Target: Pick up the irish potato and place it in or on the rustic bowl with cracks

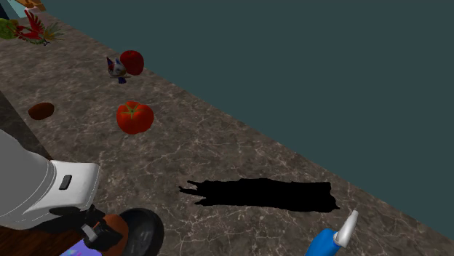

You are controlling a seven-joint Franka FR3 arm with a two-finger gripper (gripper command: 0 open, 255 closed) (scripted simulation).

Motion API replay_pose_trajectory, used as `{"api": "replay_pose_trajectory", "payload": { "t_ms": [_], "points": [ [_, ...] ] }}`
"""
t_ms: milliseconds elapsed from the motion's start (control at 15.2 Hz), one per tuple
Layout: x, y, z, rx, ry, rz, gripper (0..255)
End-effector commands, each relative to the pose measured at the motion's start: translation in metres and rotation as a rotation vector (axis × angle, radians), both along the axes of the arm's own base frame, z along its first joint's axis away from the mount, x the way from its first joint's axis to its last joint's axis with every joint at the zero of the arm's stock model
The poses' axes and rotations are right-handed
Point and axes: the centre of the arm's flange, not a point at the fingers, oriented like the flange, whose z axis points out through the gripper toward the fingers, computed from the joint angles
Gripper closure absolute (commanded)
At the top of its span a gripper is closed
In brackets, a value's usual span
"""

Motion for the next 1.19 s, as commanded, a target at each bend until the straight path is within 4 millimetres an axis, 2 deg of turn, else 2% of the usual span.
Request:
{"api": "replay_pose_trajectory", "payload": {
  "t_ms": [0,330,858,924,1122],
  "points": [
    [0.000,-0.001,-0.012,0.000,0.000,0.000,255],
    [0.000,-0.001,-0.041,0.000,0.000,0.000,255],
    [0.000,-0.001,-0.041,0.000,0.000,0.000,255],
    [0.000,-0.001,-0.041,0.000,0.000,0.000,0],
    [0.000,-0.001,-0.041,0.000,0.000,0.000,0]
  ]
}}
